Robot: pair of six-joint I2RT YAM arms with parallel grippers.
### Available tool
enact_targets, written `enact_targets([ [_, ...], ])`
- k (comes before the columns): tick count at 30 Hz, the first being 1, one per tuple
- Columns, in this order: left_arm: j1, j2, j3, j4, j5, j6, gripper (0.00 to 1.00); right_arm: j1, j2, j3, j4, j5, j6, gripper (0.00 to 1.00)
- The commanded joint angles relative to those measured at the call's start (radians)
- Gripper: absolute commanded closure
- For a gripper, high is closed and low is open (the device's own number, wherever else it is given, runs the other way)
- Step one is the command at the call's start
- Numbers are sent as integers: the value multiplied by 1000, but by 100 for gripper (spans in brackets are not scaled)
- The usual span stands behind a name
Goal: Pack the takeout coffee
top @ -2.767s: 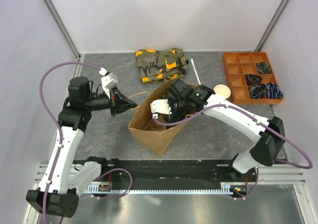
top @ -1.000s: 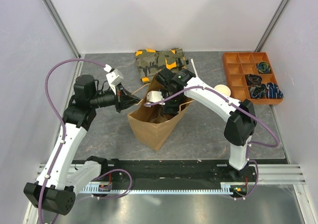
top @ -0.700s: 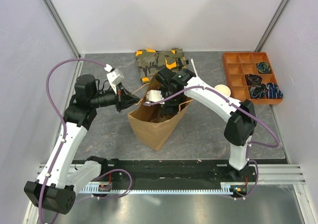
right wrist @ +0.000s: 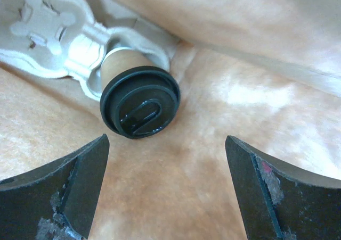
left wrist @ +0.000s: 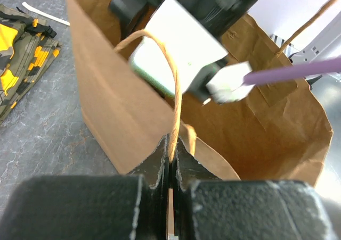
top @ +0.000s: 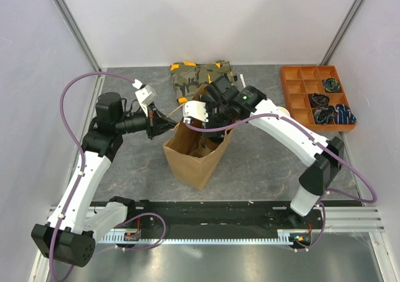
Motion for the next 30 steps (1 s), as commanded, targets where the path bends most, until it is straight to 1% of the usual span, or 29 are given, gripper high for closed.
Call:
enact_targets([
  [1, -2, 8, 10, 28, 1, -23, 98, -1, -65, -32, 94, -36, 17, 2],
  [7, -2, 9, 10, 29, -1, -23, 98, -12, -108, -53, 180, -45, 49, 2],
  [13, -2, 14, 12, 31, -1, -23, 98, -29, -153, -70, 287, -56, 119, 2],
  [23, -4, 21, 21, 23, -24, -23, 98, -34, -213, -92, 383, -71, 184, 2],
  [24, -2, 23, 22, 22, -24, -23, 98, -34, -219, -96, 413, -67, 199, 2],
  [30, -4, 29, 35, 22, -34, -19, 96, -34, -220, -49, 499, -54, 274, 2],
])
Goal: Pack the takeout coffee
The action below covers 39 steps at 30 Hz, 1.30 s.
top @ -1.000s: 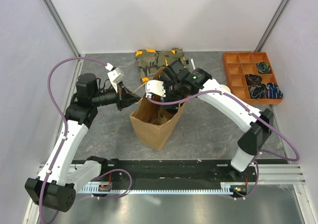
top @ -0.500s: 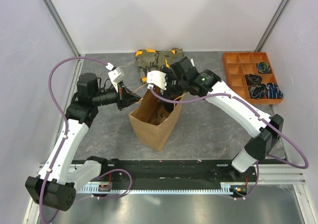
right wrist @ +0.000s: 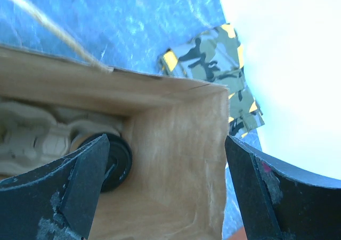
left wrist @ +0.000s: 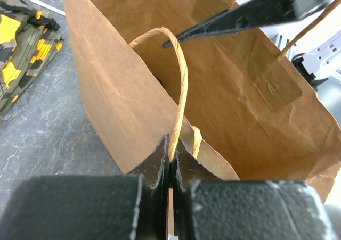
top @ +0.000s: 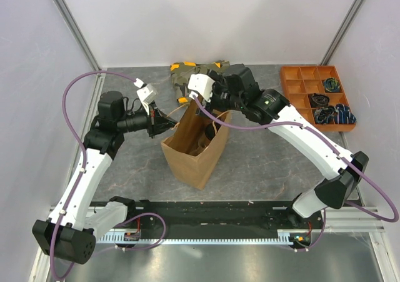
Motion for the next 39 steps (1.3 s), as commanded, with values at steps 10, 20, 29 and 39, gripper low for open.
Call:
enact_targets([
  [10, -4, 13, 71, 6, -52, -5, 62, -3, 27, 170, 190, 68, 201, 2],
  [20, -2, 27, 137, -14, -80, 5, 36, -29, 42, 178, 334, 175, 222, 2],
  [29, -2, 32, 197, 6, -71, -22, 32, -165, 108, 235, 345, 252, 308, 2],
  [39, -1, 39, 246, 57, -116, -84, 24, -360, 232, 250, 117, 241, 385, 2],
])
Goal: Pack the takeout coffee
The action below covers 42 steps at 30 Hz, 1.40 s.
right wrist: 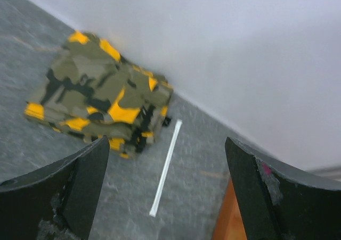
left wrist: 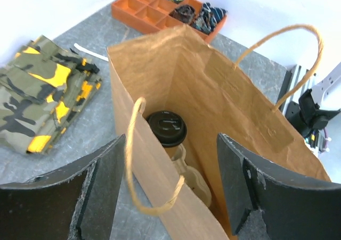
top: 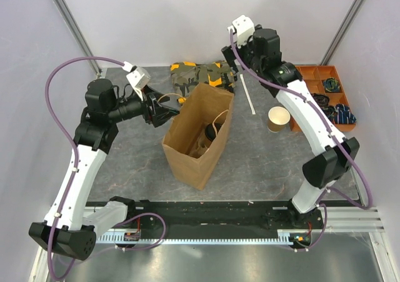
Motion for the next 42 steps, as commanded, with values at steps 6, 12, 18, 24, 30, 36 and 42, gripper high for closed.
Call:
enact_targets([
  [6, 7, 9, 97, 100, -157, 4, 23, -174, 315, 252, -406, -10, 116, 10],
  [12, 75, 47, 160, 175, -292, 15, 21, -252, 527, 385, -495, -71, 138, 33],
  [18, 98, 39, 170, 163, -312, -18, 21, -266, 668, 441, -501, -103, 135, 46],
  [24, 116, 12, 124, 114, -331, 65, 21, -266, 732, 439, -484, -137, 164, 47],
  [30, 124, -5, 96, 94, -343, 75, 21, -266, 778, 445, -457, -132, 163, 50],
  [36, 125, -16, 73, 90, -360, 81, 21, -266, 804, 421, -431, -122, 130, 52],
  [42, 127, -27, 65, 87, -368, 85, 21, -268, 815, 379, -415, -123, 138, 58],
])
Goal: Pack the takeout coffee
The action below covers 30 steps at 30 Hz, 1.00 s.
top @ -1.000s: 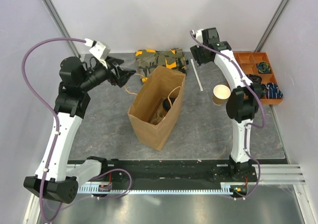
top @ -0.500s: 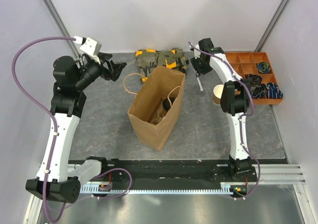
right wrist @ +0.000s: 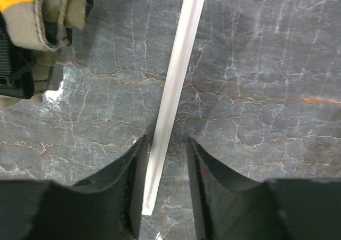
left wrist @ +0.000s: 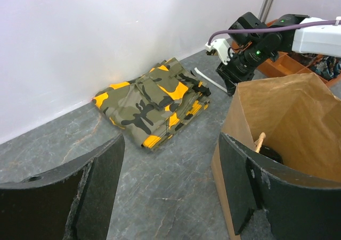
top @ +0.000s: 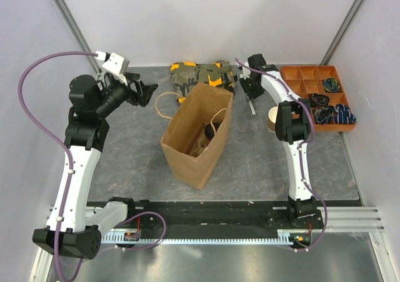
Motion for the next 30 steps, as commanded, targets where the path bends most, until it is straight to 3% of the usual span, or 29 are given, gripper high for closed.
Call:
enact_targets([
  [1, 7, -27, -2, 5, -20, 37, 21, -1, 6, -17, 32, -5, 12, 60],
  [5, 10, -25, -2, 5, -17, 36, 21, -1, -1, -32, 23, -38, 44, 70],
  [11, 10, 4, 5, 17, 5, 19, 20, -7, -55, -14, 23, -48, 78, 100],
  [17, 10, 61, 31, 54, 31, -30, 20, -42, -213, 23, 124, -74, 161, 100],
  [22, 14, 96, 48, 109, 51, -101, 20, -56, -473, -130, 356, -127, 221, 100],
  [30, 17, 148, 79, 177, 72, -185, 20, -27, -748, -235, 571, -305, 316, 100],
])
